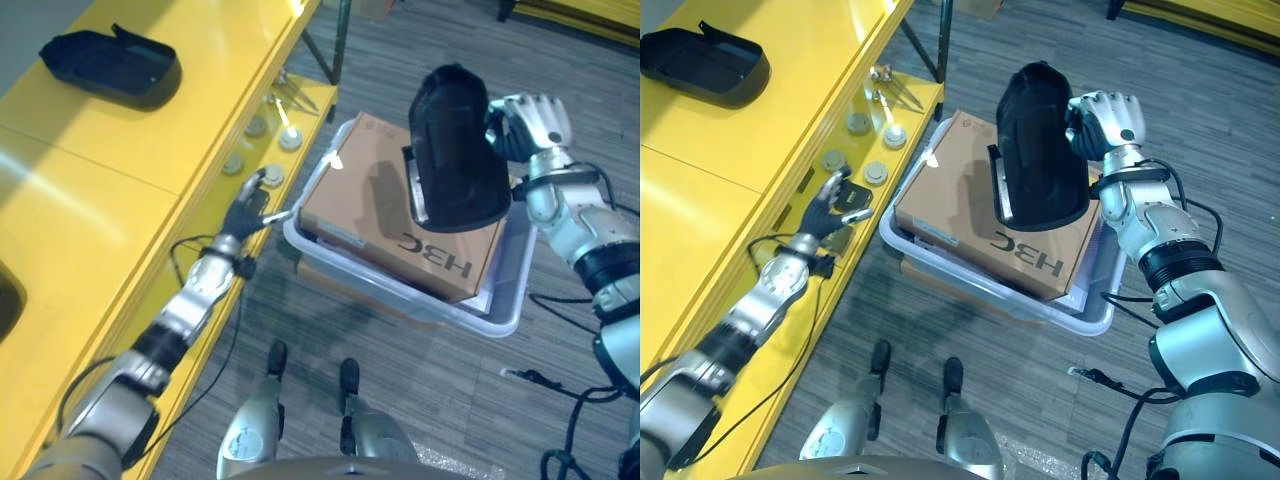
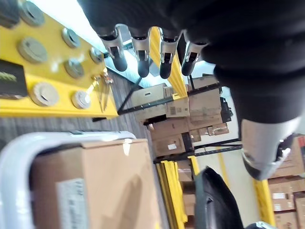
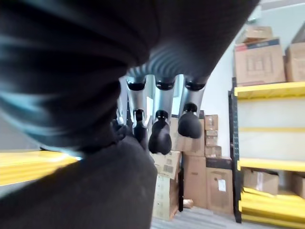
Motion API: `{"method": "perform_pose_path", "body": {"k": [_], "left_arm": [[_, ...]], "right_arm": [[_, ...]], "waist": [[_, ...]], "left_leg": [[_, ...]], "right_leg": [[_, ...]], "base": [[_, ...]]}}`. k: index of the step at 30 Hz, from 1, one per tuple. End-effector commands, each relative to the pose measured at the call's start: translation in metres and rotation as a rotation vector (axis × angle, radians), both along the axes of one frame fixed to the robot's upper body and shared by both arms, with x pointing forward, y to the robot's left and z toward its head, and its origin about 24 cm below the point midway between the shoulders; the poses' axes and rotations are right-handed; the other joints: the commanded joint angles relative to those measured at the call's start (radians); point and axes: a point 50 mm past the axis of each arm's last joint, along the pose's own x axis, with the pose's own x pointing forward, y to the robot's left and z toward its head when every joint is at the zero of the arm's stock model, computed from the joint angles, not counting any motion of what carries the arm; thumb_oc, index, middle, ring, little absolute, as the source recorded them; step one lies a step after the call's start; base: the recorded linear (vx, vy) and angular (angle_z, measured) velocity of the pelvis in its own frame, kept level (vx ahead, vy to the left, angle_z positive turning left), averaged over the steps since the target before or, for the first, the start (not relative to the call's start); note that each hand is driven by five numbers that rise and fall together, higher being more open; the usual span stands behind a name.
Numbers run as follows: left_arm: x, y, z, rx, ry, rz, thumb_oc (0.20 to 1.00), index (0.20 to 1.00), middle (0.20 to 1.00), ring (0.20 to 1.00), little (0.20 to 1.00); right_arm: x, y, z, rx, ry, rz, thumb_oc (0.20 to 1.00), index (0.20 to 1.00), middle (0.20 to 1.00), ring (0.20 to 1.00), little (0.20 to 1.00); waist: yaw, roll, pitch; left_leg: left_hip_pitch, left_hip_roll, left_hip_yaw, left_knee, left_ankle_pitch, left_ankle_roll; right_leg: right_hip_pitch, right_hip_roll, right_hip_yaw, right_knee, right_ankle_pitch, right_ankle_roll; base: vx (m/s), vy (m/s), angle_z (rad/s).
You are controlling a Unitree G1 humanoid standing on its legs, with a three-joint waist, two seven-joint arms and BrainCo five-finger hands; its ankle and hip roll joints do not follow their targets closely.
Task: Move parts from the plastic box to the shelf.
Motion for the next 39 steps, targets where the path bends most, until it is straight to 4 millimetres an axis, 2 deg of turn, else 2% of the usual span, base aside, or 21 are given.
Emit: {"method": "perform_pose_path", "body": {"k": [1, 5, 7, 12, 15, 16, 18, 19, 21, 22, 26, 28, 36, 39], "left_arm": [[0.003, -0.015, -0.023, -0.193, 0.163, -0.029, 1.0, 1.0, 1.0, 1.0, 1.0], [0.009, -0.027, -0.032, -0.324, 0.275, -0.044, 1.0, 1.0, 1.0, 1.0, 1.0], [0.014, -0.033, -0.04, -0.397, 0.366, -0.034, 1.0, 1.0, 1.0, 1.0, 1.0], [0.018, -0.044, -0.043, -0.43, 0.435, -0.051, 1.0, 1.0, 1.0, 1.0, 1.0], [0.021, -0.064, -0.03, -0.409, 0.418, -0.12, 1.0, 1.0, 1.0, 1.0, 1.0], [0.021, -0.064, -0.03, -0.409, 0.418, -0.12, 1.0, 1.0, 1.0, 1.0, 1.0], [0.02, -0.073, -0.025, -0.432, 0.415, -0.16, 1.0, 1.0, 1.0, 1.0, 1.0], [0.018, -0.083, -0.022, -0.456, 0.432, -0.201, 1.0, 1.0, 1.0, 1.0, 1.0], [0.018, -0.086, -0.02, -0.467, 0.431, -0.211, 1.0, 1.0, 1.0, 1.0, 1.0], [0.016, -0.095, -0.017, -0.515, 0.449, -0.26, 1.0, 1.0, 1.0, 1.0, 1.0], [0.013, -0.1, -0.016, -0.528, 0.464, -0.297, 1.0, 1.0, 1.0, 1.0, 1.0], [0.012, -0.103, -0.019, -0.502, 0.476, -0.298, 1.0, 1.0, 1.0, 1.0, 1.0], [0.01, -0.107, -0.026, -0.516, 0.515, -0.29, 1.0, 1.0, 1.0, 1.0, 1.0], [0.006, -0.117, -0.021, -0.562, 0.524, -0.336, 1.0, 1.0, 1.0, 1.0, 1.0]], "right_arm": [[-0.002, 0.009, 0.027, -0.038, -0.1, 0.035, 0.2, 0.2, 0.2, 0.2, 0.2], [0.001, 0.023, 0.023, -0.041, -0.088, 0.076, 0.2, 0.2, 0.2, 0.2, 0.2], [0.005, 0.038, 0.018, -0.047, -0.071, 0.12, 0.2, 0.2, 0.2, 0.2, 0.2], [0.008, 0.055, 0.013, -0.08, -0.05, 0.165, 0.2, 0.2, 0.2, 0.2, 0.2], [0.011, 0.071, 0.008, -0.107, -0.023, 0.216, 0.2, 0.2, 0.2, 0.2, 0.2], [0.011, 0.071, 0.008, -0.107, -0.023, 0.216, 0.2, 0.2, 0.2, 0.2, 0.2], [0.011, 0.077, 0.004, -0.114, -0.011, 0.236, 0.2, 0.2, 0.2, 0.2, 0.2], [0.011, 0.085, 0.0, -0.129, 0.007, 0.262, 0.2, 0.2, 0.2, 0.2, 0.2], [0.011, 0.089, -0.001, -0.138, 0.01, 0.275, 0.2, 0.2, 0.2, 0.2, 0.2], [0.011, 0.098, -0.006, -0.155, 0.028, 0.305, 0.2, 0.2, 0.2, 0.2, 0.2], [0.01, 0.11, -0.01, -0.168, 0.039, 0.347, 0.2, 0.2, 0.2, 0.2, 0.2], [0.007, 0.126, -0.012, -0.167, 0.04, 0.408, 0.2, 0.2, 0.2, 0.2, 0.2], [-0.003, 0.149, -0.017, -0.13, 0.033, 0.516, 0.2, 0.2, 0.2, 0.2, 0.2], [-0.01, 0.163, -0.024, -0.125, 0.05, 0.582, 0.2, 0.2, 0.2, 0.2, 0.2]], "waist": [[-0.022, -0.085, -0.11], [-0.039, -0.088, -0.132], [-0.056, -0.091, -0.153], [-0.069, -0.089, -0.178], [-0.074, -0.087, -0.191], [-0.074, -0.087, -0.191], [-0.074, -0.086, -0.196], [-0.073, -0.084, -0.2], [-0.072, -0.083, -0.2], [-0.07, -0.081, -0.203], [-0.068, -0.078, -0.207], [-0.065, -0.074, -0.211], [-0.063, -0.073, -0.218], [-0.061, -0.075, -0.223]], "left_leg": [[0.065, 0.07, 0.031, 0.022, -0.13, -0.046], [0.101, 0.081, 0.041, 0.018, -0.137, -0.048], [0.129, 0.091, 0.052, 0.016, -0.143, -0.051], [0.155, 0.103, 0.059, 0.008, -0.148, -0.057], [0.165, 0.106, 0.057, 0.004, -0.147, -0.059], [0.165, 0.106, 0.057, 0.004, -0.147, -0.059], [0.166, 0.106, 0.056, 0.004, -0.147, -0.06], [0.168, 0.105, 0.054, 0.002, -0.147, -0.059], [0.168, 0.103, 0.053, 0.002, -0.147, -0.06], [0.17, 0.102, 0.05, 0.002, -0.148, -0.06], [0.172, 0.101, 0.046, 0.001, -0.149, -0.061], [0.174, 0.099, 0.044, 0.003, -0.15, -0.06], [0.18, 0.097, 0.041, 0.004, -0.153, -0.059], [0.184, 0.095, 0.04, 0.005, -0.156, -0.058]], "right_leg": [[0.01, -0.049, 0.007, 0.017, -0.09, 0.06], [0.039, -0.041, 0.015, 0.02, -0.1, 0.057], [0.061, -0.034, 0.024, 0.022, -0.106, 0.055], [0.082, -0.027, 0.027, 0.02, -0.115, 0.052], [0.093, -0.025, 0.027, 0.018, -0.117, 0.05], [0.093, -0.025, 0.027, 0.018, -0.117, 0.05], [0.096, -0.025, 0.025, 0.016, -0.118, 0.049], [0.101, -0.025, 0.021, 0.013, -0.119, 0.048], [0.105, -0.025, 0.02, 0.012, -0.12, 0.048], [0.111, -0.025, 0.019, 0.01, -0.121, 0.047], [0.116, -0.026, 0.017, 0.008, -0.122, 0.046], [0.122, -0.027, 0.014, 0.008, -0.124, 0.045], [0.134, -0.031, 0.009, 0.006, -0.127, 0.043], [0.139, -0.032, 0.006, 0.006, -0.128, 0.043]], "base": [[0.07, -0.032, -0.07], [0.07, -0.019, -0.14], [0.07, -0.02, -0.24], [0.04, -0.014, -0.09], [0.01, -0.003, 0.0], [0.0, 0.0, 0.0], [0.0, 0.0, 0.0], [0.0, 0.0, 0.0], [0.01, -0.004, 0.03], [0.0, 0.0, 0.0], [0.0, 0.0, 0.0], [0.0, 0.0, 0.0], [0.0, 0.0, 0.0], [0.0, 0.0, 0.0]]}}
